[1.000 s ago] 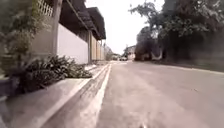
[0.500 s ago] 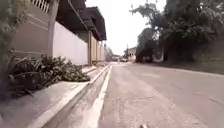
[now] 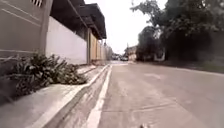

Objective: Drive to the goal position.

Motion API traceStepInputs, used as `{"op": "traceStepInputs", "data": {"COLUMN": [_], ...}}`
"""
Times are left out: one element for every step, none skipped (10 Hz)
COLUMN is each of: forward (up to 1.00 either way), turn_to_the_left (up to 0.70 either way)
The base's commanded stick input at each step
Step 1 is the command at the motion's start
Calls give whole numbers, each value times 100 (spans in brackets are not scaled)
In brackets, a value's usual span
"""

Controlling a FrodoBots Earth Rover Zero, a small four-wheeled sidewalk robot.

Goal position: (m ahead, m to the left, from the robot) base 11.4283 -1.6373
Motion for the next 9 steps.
{"op": "traceStepInputs", "data": {"forward": [70, 70, 70, 70, 70, 70, 70, 70, 70], "turn_to_the_left": [0, 0, 0, 0, 0, 0, 0, 0, 0]}}
